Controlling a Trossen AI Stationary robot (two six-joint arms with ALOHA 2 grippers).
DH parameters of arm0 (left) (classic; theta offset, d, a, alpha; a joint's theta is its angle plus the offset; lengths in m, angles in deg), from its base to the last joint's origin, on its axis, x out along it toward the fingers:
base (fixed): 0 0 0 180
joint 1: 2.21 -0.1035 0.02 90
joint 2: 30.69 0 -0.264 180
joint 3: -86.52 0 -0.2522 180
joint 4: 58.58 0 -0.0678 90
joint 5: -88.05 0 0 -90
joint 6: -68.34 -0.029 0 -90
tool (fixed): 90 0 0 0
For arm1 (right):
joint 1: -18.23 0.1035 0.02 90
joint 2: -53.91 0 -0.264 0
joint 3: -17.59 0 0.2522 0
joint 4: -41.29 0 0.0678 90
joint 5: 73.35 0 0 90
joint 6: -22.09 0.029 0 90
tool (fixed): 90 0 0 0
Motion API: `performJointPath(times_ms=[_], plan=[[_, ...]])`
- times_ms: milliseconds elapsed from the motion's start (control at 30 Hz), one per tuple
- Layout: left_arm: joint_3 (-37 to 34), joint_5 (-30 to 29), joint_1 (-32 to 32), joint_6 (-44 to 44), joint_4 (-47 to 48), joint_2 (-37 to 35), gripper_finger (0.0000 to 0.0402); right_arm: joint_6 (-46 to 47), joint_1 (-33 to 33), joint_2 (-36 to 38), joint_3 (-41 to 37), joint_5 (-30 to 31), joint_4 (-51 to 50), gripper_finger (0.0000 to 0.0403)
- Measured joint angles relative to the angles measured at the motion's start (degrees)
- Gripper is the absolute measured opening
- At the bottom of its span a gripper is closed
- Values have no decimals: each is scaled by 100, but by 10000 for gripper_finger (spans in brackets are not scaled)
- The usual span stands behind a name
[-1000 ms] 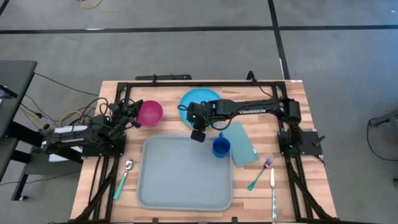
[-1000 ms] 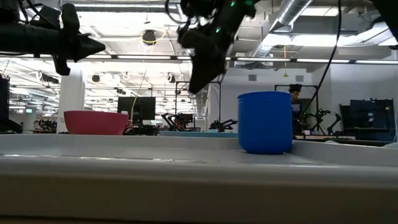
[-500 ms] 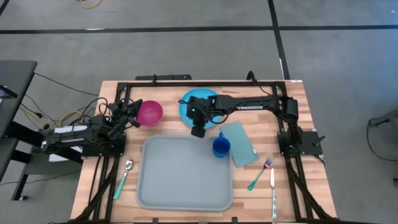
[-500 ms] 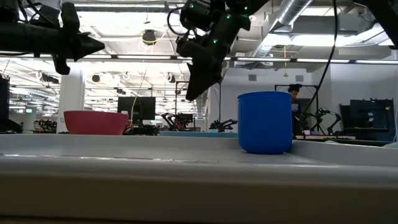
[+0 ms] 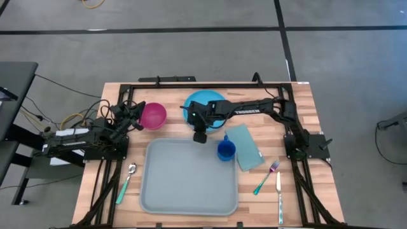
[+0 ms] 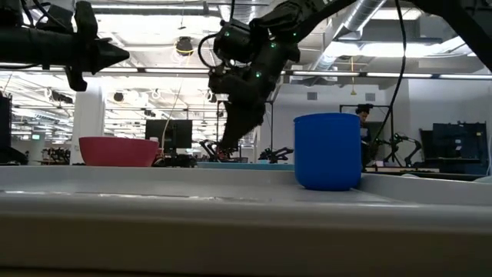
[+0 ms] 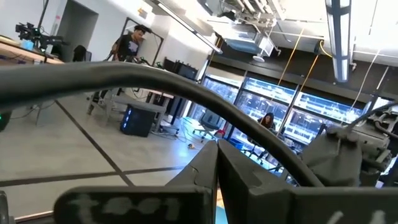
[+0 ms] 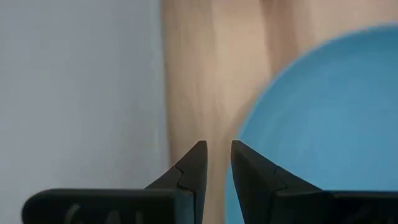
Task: Set up tray
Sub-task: Put the light blue plate to the left of the blue mug on the gray tray
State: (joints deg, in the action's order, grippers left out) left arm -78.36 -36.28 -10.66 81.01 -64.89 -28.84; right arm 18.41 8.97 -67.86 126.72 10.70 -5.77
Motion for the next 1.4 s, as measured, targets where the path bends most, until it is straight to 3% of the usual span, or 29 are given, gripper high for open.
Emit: performJointPath(times_ms=[233,1400], plan=[[0,2,0,0,-17,2,0,69,-116,-125,0,352,38,67],[0,9,0,0,-33,2,0,1270,39,-129,1,600,40,67]])
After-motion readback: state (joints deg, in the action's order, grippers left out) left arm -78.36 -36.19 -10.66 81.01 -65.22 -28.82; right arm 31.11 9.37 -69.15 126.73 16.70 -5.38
